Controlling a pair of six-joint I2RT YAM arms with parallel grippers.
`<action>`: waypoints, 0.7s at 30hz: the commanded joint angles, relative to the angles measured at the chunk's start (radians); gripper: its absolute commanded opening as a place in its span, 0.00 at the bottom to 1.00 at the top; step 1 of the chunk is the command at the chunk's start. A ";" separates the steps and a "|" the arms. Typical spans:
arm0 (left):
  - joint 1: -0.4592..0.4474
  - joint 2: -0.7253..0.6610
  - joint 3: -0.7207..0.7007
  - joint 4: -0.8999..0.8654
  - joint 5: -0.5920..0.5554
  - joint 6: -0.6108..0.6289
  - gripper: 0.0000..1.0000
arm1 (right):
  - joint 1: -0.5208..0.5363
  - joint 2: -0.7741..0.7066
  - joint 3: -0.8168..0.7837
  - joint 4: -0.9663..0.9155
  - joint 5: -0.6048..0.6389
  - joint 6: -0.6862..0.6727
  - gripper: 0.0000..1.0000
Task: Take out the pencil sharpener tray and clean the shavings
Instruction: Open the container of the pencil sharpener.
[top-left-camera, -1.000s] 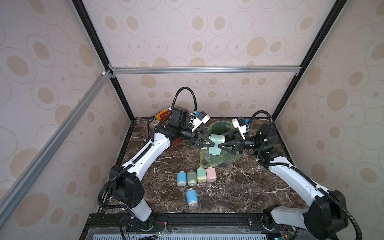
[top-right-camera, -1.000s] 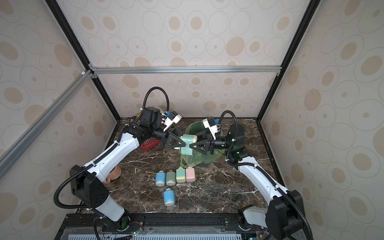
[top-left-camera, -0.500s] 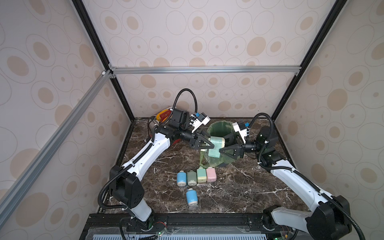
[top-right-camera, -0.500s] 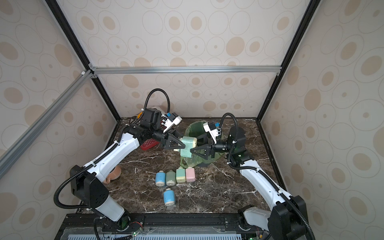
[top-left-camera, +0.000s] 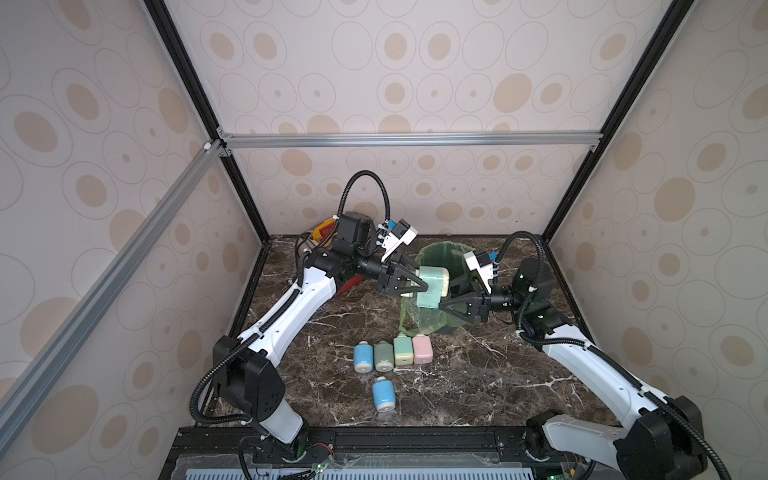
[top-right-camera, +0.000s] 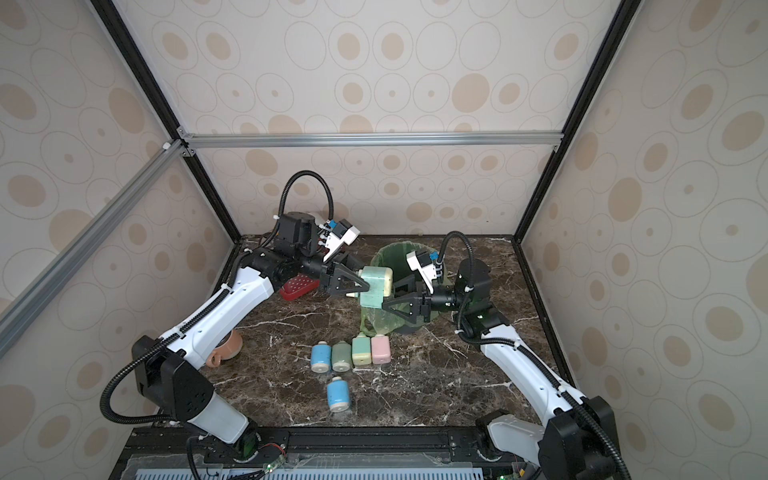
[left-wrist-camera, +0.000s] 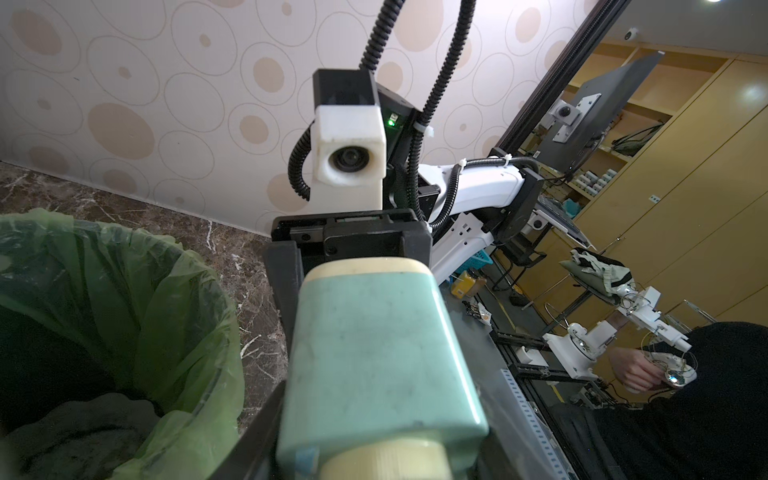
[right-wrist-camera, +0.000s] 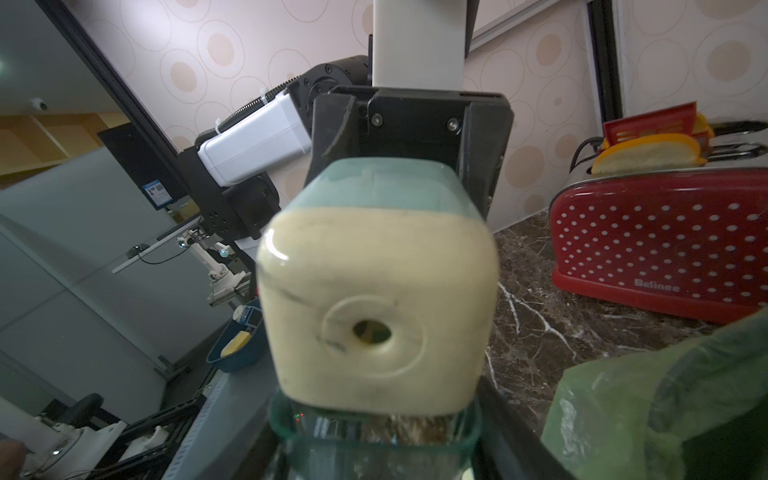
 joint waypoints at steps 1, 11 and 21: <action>0.006 -0.038 0.001 0.051 0.022 -0.017 0.05 | -0.003 0.012 -0.004 0.037 -0.011 0.006 0.56; 0.024 -0.018 -0.002 0.059 0.018 -0.025 0.05 | -0.017 -0.015 0.013 -0.075 0.015 -0.069 0.49; 0.099 -0.008 0.001 0.060 0.006 -0.037 0.06 | -0.112 0.003 0.028 -0.115 -0.008 -0.018 0.47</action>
